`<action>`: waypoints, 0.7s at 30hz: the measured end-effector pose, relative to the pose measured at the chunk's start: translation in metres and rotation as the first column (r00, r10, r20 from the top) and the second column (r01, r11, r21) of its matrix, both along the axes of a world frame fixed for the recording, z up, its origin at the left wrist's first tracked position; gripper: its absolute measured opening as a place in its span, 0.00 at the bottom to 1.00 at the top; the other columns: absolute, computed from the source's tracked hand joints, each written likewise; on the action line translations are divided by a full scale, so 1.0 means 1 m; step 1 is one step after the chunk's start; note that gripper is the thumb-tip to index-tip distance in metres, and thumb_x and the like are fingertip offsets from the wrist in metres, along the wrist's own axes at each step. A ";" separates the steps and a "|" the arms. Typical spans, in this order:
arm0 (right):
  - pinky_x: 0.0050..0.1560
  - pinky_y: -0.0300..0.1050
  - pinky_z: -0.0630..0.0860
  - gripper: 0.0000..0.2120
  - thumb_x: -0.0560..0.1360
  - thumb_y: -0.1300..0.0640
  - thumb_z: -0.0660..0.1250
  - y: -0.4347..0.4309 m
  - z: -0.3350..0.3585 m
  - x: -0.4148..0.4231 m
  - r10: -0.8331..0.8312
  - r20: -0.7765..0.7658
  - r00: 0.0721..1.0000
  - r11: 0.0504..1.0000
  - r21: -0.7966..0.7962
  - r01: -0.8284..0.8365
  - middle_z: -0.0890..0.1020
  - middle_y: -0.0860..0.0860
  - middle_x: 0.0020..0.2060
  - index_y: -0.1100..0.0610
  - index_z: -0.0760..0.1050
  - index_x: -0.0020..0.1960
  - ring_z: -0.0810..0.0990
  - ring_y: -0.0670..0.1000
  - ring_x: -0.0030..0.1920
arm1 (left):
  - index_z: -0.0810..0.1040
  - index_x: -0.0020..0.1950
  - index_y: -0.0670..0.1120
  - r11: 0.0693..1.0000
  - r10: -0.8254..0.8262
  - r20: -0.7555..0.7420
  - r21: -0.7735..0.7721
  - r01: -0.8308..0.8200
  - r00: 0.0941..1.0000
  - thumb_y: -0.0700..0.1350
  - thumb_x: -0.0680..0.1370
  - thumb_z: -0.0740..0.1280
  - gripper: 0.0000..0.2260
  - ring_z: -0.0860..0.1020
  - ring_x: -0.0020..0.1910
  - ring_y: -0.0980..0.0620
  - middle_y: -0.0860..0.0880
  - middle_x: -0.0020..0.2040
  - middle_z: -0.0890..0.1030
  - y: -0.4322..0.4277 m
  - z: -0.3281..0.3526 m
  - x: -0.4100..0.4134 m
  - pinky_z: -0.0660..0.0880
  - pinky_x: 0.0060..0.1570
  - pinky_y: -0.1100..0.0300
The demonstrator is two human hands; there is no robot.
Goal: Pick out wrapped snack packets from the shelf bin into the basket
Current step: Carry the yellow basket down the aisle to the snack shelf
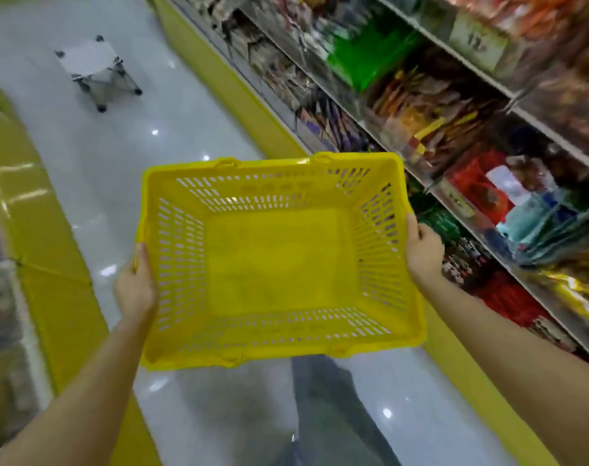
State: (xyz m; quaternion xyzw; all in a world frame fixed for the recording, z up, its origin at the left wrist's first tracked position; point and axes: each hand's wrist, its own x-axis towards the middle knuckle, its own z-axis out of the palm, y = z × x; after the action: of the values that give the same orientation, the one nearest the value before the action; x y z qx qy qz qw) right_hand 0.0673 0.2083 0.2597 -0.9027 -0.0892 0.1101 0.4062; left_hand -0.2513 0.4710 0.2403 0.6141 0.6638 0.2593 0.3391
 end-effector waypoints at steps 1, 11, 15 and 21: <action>0.36 0.47 0.55 0.23 0.80 0.47 0.54 0.025 0.004 0.008 0.031 0.000 1.000 1.000 0.004 -0.031 0.67 0.55 0.28 0.60 0.62 0.31 0.66 0.56 0.34 | 0.75 0.48 0.30 1.000 0.012 0.012 0.010 -0.012 1.000 0.55 0.81 0.53 0.27 0.74 0.53 0.29 0.25 0.50 0.75 0.016 0.003 0.001 0.69 0.48 0.42; 0.40 0.49 0.61 0.22 0.80 0.44 0.53 0.286 0.017 0.061 0.275 -0.005 0.961 0.961 -0.040 -0.275 0.74 0.60 0.34 0.56 0.64 0.32 0.73 0.59 0.43 | 0.69 0.38 0.40 0.974 0.226 0.060 -0.008 -0.226 0.972 0.49 0.82 0.54 0.18 0.63 0.40 0.48 0.40 0.38 0.68 0.173 0.033 -0.001 0.55 0.36 0.56; 0.33 0.51 0.58 0.25 0.80 0.43 0.53 0.402 0.021 0.056 0.359 0.032 0.933 0.932 -0.054 -0.357 0.69 0.57 0.28 0.57 0.62 0.29 0.70 0.57 0.35 | 0.73 0.43 0.37 0.954 0.298 0.064 -0.047 -0.295 0.952 0.52 0.82 0.53 0.20 0.65 0.42 0.49 0.41 0.40 0.70 0.259 0.032 -0.013 0.62 0.40 0.53; 0.29 0.45 0.56 0.25 0.80 0.43 0.53 0.552 0.037 0.058 0.403 0.093 0.910 0.915 -0.071 -0.398 0.64 0.53 0.24 0.55 0.58 0.28 0.64 0.51 0.27 | 0.75 0.54 0.34 0.950 0.311 0.049 -0.017 -0.311 0.949 0.52 0.82 0.52 0.23 0.74 0.52 0.41 0.33 0.51 0.76 0.394 0.042 -0.015 0.62 0.45 0.54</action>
State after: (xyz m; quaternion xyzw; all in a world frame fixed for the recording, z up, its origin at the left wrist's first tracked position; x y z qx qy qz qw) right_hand 0.1249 0.7605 0.2966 -0.8799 -0.2907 0.1454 0.3466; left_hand -0.2660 0.8647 0.2821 0.4935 0.7446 0.3221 0.3136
